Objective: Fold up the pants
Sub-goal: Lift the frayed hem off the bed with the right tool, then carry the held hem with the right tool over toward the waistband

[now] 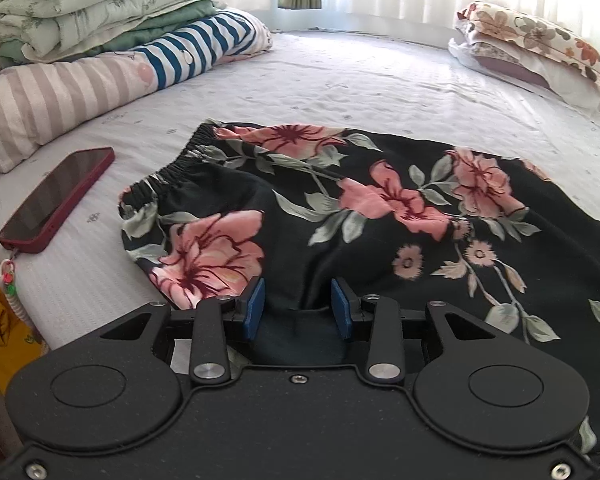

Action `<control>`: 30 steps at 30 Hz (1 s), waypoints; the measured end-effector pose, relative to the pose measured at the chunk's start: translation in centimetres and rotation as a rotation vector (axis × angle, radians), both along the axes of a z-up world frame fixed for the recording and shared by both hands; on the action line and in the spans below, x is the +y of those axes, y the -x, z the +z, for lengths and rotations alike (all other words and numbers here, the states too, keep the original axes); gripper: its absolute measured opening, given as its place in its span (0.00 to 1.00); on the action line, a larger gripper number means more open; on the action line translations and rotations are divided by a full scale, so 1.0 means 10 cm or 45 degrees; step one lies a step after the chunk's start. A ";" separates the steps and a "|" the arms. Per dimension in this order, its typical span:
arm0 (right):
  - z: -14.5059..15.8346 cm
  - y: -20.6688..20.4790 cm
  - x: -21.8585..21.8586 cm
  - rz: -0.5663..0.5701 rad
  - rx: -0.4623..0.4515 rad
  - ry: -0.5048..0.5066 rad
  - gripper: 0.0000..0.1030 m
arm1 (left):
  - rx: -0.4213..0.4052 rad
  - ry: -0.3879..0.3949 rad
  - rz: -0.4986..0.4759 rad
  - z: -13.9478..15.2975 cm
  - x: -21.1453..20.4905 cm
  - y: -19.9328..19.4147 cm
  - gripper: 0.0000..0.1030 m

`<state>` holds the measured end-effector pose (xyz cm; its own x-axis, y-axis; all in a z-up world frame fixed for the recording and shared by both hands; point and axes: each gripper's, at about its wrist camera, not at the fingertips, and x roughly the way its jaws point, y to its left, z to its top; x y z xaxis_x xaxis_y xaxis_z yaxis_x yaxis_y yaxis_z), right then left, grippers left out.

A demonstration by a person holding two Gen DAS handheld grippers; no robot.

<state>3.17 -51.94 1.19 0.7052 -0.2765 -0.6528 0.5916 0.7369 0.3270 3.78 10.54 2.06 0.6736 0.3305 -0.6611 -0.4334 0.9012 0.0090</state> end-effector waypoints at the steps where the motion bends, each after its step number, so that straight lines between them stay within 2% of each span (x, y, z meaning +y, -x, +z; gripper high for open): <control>1: -0.01 -0.01 -0.02 -0.009 -0.017 -0.011 0.55 | 0.004 -0.015 0.006 0.00 0.00 -0.01 0.35; 3: -0.02 -0.03 -0.06 -0.041 -0.044 -0.030 0.58 | 0.011 -0.034 0.019 -0.01 0.02 -0.03 0.35; 4: -0.01 -0.04 -0.07 -0.075 -0.035 -0.024 0.53 | 0.011 -0.036 0.027 -0.01 0.02 -0.04 0.35; 6: 0.04 -0.04 -0.03 -0.209 0.062 0.068 0.42 | 0.012 -0.040 0.040 -0.01 0.04 -0.05 0.35; 8: 0.05 0.01 0.00 -0.270 0.096 0.129 0.44 | 0.017 -0.060 0.048 -0.02 0.05 -0.06 0.35; 12: -0.01 0.12 -0.03 -0.198 0.054 0.033 0.45 | 0.020 -0.083 0.062 -0.04 0.08 -0.09 0.35; 16: -0.02 0.14 0.16 -0.044 0.031 -0.034 0.47 | -0.014 -0.013 0.110 -0.04 0.14 -0.07 0.35; 17: -0.03 0.13 0.19 -0.024 0.022 -0.044 0.43 | -0.018 -0.008 0.116 -0.04 0.15 -0.07 0.35; 19: -0.03 0.09 0.20 -0.024 -0.005 -0.065 0.42 | -0.013 -0.017 0.117 -0.04 0.15 -0.08 0.35; 21: -0.06 0.04 0.13 -0.058 -0.031 -0.085 0.49 | -0.003 -0.024 0.115 -0.04 0.15 -0.09 0.35; 24: -0.10 -0.03 -0.04 -0.099 -0.067 -0.127 0.40 | -0.002 -0.012 0.127 -0.03 0.17 -0.10 0.35; 26: -0.14 -0.09 -0.16 -0.124 -0.091 -0.164 0.38 | -0.002 -0.011 0.139 -0.03 0.18 -0.11 0.35; 28: -0.17 -0.12 -0.28 -0.166 -0.117 -0.223 0.31 | 0.000 -0.018 0.142 -0.04 0.18 -0.12 0.35; 30: -0.19 -0.11 -0.37 -0.193 -0.121 -0.270 0.20 | 0.003 -0.028 0.138 -0.04 0.18 -0.12 0.35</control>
